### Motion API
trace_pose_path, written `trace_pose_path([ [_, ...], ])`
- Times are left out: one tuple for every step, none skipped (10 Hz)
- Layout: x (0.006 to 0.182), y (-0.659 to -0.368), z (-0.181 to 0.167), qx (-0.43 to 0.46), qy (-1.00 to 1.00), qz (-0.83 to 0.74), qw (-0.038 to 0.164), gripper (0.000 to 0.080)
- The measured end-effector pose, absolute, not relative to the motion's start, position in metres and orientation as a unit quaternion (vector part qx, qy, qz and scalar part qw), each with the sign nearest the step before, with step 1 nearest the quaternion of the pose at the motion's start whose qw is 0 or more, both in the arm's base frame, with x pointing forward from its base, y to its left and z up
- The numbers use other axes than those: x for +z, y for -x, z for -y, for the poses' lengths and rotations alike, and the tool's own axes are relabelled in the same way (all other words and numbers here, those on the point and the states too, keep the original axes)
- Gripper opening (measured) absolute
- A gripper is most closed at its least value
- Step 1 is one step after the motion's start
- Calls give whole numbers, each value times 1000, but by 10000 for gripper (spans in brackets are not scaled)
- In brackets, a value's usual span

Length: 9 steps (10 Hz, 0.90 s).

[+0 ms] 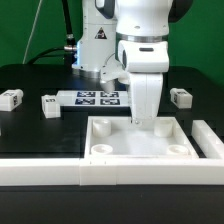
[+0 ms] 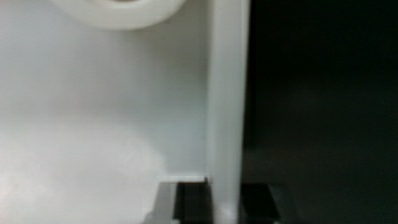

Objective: Assemble one leg

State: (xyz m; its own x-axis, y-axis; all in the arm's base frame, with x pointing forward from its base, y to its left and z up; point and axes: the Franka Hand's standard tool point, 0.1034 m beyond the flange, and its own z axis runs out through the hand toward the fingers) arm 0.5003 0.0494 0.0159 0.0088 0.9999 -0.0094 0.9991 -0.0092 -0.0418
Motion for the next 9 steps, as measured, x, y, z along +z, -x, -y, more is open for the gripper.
trace_pose_path([
  [16,-500,-56,17,709,705,12,59],
  [16,-500,-63,16,706,708,12,59],
  [16,-501,-66,16,707,707,12,59],
  [16,-502,-69,17,713,701,12,59],
  [16,-502,-70,17,716,698,12,59],
  [16,-502,-72,17,725,689,12,59],
  [16,-502,-75,17,728,686,12,59],
  [16,-502,-74,17,727,686,12,59],
  [16,-502,-74,17,727,686,12,133],
])
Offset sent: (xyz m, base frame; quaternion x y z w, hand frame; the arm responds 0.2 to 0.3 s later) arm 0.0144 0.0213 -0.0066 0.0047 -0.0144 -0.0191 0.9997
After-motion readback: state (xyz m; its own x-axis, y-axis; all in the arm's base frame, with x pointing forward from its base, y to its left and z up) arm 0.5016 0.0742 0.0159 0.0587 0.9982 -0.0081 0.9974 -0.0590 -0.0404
